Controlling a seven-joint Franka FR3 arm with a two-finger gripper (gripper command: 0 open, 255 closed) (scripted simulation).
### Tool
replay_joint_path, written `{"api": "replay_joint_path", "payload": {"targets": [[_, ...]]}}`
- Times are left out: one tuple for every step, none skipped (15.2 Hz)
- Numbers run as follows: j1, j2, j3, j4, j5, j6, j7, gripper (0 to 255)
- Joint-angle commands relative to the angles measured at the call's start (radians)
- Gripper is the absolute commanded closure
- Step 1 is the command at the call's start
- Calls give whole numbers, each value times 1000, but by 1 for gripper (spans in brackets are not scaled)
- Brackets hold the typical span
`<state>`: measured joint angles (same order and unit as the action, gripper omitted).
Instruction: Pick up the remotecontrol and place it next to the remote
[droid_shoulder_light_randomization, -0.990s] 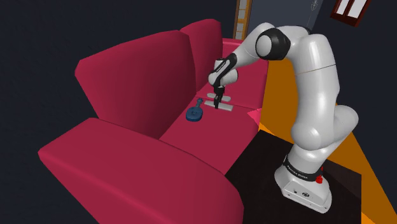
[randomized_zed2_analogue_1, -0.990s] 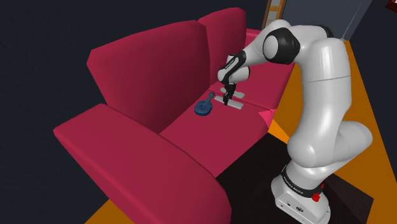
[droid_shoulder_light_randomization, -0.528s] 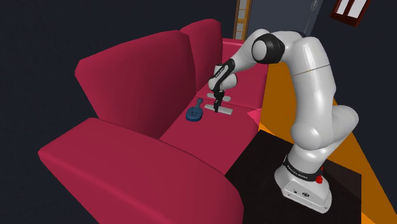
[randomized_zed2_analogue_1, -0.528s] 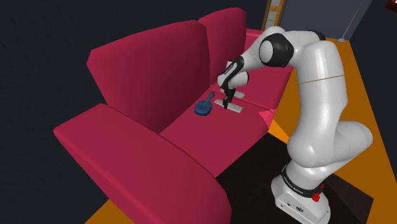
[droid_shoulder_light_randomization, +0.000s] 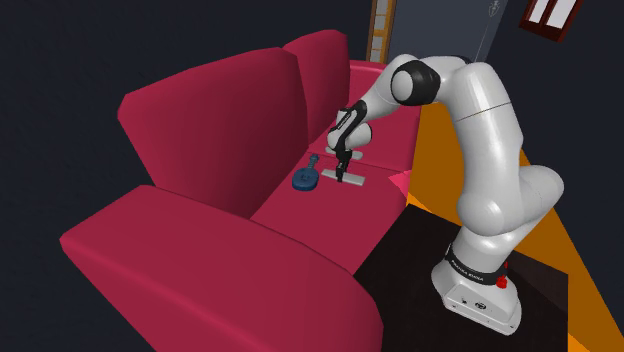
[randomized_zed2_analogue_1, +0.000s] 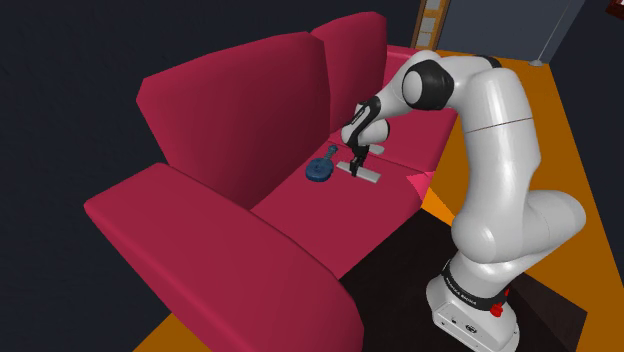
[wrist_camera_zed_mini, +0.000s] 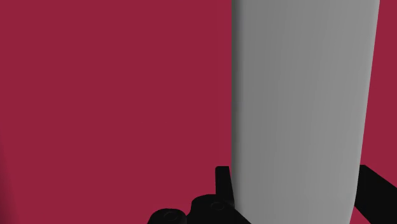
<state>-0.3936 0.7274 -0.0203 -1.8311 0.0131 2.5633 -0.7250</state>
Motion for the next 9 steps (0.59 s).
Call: {"api": "replay_joint_path", "payload": {"targets": [[0, 3, 0, 3, 0, 1, 0, 255], [0, 3, 0, 3, 0, 1, 0, 255], [0, 3, 0, 3, 0, 1, 0, 255], [0, 3, 0, 3, 0, 1, 0, 255], [0, 3, 0, 3, 0, 1, 0, 255], [0, 3, 0, 3, 0, 1, 0, 0], [0, 3, 0, 3, 0, 1, 0, 0], [0, 3, 0, 3, 0, 1, 0, 0], [0, 3, 0, 3, 0, 1, 0, 0]]}}
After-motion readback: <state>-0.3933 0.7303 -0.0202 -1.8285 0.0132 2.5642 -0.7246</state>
